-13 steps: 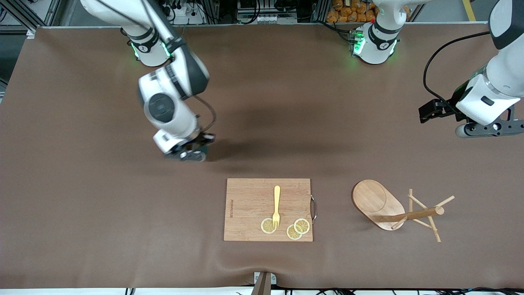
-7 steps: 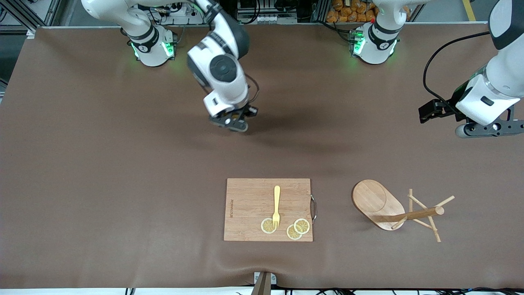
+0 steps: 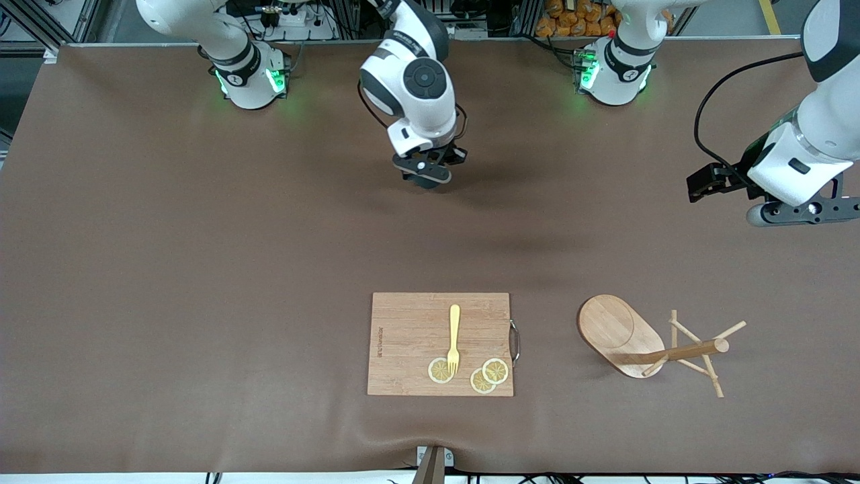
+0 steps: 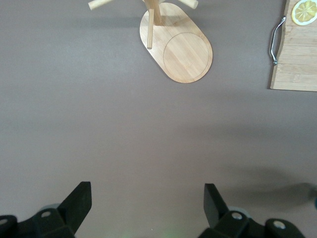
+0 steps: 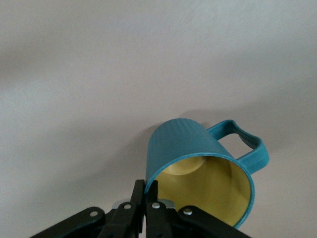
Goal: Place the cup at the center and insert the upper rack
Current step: 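Carry the teal mug with the right gripper toward the table middle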
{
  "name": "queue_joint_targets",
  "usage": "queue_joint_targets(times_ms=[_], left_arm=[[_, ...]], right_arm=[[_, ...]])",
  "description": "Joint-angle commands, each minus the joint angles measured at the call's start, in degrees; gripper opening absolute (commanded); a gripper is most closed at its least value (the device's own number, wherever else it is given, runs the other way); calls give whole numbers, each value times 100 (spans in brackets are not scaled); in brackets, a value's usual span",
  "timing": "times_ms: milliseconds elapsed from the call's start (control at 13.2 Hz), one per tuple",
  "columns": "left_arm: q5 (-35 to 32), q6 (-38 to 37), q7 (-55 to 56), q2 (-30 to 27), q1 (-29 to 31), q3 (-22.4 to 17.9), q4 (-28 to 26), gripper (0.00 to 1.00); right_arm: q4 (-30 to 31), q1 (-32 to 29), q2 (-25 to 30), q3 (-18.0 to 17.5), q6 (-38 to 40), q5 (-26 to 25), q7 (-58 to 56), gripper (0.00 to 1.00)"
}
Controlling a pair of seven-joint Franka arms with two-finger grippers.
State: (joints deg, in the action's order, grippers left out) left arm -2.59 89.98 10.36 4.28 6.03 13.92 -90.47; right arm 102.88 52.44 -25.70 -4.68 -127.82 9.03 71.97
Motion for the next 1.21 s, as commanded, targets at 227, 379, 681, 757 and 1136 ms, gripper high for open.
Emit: queue_joint_targets(times_ms=[227, 379, 681, 757, 1136], left_arm=[[73, -60, 229, 3, -5, 41, 38, 100], [92, -60, 229, 3, 12, 41, 38, 100], [100, -60, 256, 3, 12, 41, 38, 100], [100, -60, 299, 3, 12, 41, 38, 100], [100, -60, 370, 3, -5, 49, 47, 100]], right_arm=[[-391, 363, -400, 55, -24, 126, 668, 0], [-461, 407, -514, 55, -32, 143, 949, 0], [-637, 495, -725, 46, -41, 135, 1302, 0], [-716, 495, -787, 46, -41, 143, 1398, 0], [-769, 539, -849, 46, -32, 126, 1583, 0]])
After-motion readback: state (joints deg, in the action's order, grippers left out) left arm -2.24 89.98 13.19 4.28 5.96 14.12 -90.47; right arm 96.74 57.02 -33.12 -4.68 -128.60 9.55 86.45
